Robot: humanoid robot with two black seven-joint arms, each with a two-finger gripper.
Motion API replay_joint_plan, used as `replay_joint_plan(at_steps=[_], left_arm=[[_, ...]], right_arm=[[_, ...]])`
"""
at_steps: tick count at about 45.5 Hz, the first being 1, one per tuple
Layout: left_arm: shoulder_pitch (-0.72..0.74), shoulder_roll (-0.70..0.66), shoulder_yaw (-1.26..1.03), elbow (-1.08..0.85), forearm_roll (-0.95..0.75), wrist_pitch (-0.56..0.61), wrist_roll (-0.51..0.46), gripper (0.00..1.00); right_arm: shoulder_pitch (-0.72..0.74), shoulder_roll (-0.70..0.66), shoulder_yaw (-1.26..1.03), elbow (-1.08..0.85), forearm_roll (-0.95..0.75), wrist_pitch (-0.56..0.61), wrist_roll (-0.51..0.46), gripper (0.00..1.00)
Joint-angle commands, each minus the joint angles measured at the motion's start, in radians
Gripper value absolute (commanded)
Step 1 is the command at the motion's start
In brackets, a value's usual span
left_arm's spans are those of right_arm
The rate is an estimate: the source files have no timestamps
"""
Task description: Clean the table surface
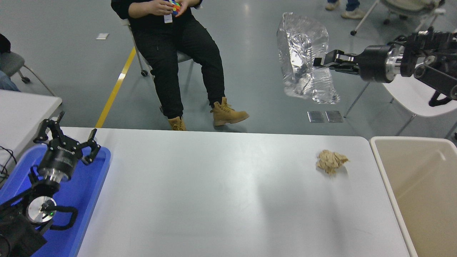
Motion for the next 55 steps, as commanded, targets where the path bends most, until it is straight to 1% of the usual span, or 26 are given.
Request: replay_joint_plan(at_steps=[1,12,16,17,20,25,29,32,38,46,55], left_arm=[[0.0,0.0,0.0,0.0,0.0,0.0,0.0,1.0],[0.0,0.001,0.0,0.0,0.0,0.0,0.0,1.0],[0.0,0.0,0.0,0.0,0.0,0.0,0.0,1.0],[0.0,0.0,0.0,0.0,0.0,0.0,0.0,1.0],[0.0,0.0,0.0,0.0,0.0,0.0,0.0,1.0],[0.0,0.0,0.0,0.0,0.0,0.0,0.0,1.0],[0.0,0.0,0.0,0.0,0.0,0.0,0.0,1.0],[0.0,0.0,0.0,0.0,0.0,0.0,0.0,1.0],[0.0,0.0,0.0,0.0,0.0,0.0,0.0,1.0],[0.0,0.001,0.0,0.0,0.0,0.0,0.0,1.0],[0.0,0.0,0.0,0.0,0.0,0.0,0.0,1.0]], right_arm=[[-0.176,-0.072,0.004,-0.233,0.116,0.047,-0.001,0.0],[-0.267,-0.179,0.053,-0.244,0.201,0.044,-0.015,0.0],[-0.317,-0.186,0.075,-0.27,0.201,0.038,-0.028,0.0],[-0.357,-0.178,0.09,-0.305,0.201,0.036,-0.053,0.0],[-0.393,-0.172,0.124,-0.334,0.202,0.035,-0.09,0.0],[-0.419,-0.161,0.201,-0.339,0.199,0.024,-0.18,0.0],[-0.434,-0.149,0.222,-0.337,0.201,-0.014,-0.277,0.0],[-0.449,-0.147,0.224,-0.333,0.202,-0.042,-0.327,0.0],[-0.476,-0.115,0.238,-0.336,0.201,-0.077,-0.377,0.0],[-0.512,-0.077,0.239,-0.334,0.201,-0.129,-0.473,0.0],[-0.581,-0.023,0.239,-0.334,0.201,-0.186,-0.538,0.0]])
